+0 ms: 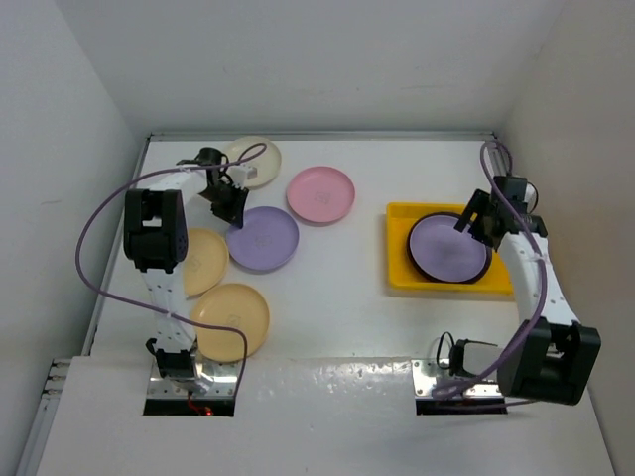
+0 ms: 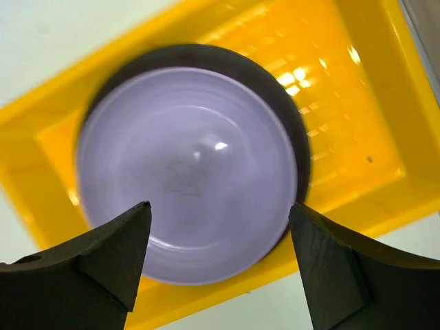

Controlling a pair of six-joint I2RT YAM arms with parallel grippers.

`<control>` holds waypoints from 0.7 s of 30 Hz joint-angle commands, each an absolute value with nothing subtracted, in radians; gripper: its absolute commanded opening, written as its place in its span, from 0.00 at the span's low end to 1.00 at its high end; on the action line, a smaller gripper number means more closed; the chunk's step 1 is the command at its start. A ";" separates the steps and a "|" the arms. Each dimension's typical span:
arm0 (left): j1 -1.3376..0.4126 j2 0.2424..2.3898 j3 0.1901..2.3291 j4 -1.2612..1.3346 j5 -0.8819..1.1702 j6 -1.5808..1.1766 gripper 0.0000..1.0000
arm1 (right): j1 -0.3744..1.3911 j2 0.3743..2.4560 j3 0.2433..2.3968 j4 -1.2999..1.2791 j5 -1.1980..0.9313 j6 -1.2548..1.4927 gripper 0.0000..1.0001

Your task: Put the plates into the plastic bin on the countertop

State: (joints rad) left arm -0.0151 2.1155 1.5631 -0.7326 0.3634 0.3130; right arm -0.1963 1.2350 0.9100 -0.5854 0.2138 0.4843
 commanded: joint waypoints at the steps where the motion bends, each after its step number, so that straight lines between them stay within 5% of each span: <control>1: -0.023 2.178 1.568 -0.746 0.374 0.322 0.24 | -0.097 1.181 0.968 -0.548 0.238 0.410 0.80; 2: -0.034 2.178 1.568 -0.746 0.397 0.313 0.18 | -0.048 1.172 0.972 -0.539 0.233 0.385 0.80; 3: -0.034 2.168 1.577 -0.746 0.417 0.304 0.00 | -0.026 1.163 0.971 -0.516 0.175 0.373 0.79; 12: -0.123 1.809 1.673 -0.807 0.549 0.314 0.00 | 0.371 1.362 1.113 -0.284 -0.107 0.425 0.79; 19: -0.233 1.773 1.822 -0.919 0.526 0.292 0.00 | 0.517 1.626 1.354 -0.195 -0.153 0.410 0.82; 21: -0.255 1.764 1.836 -0.928 0.540 0.291 0.00 | 0.532 1.690 1.391 -0.207 -0.138 0.402 0.76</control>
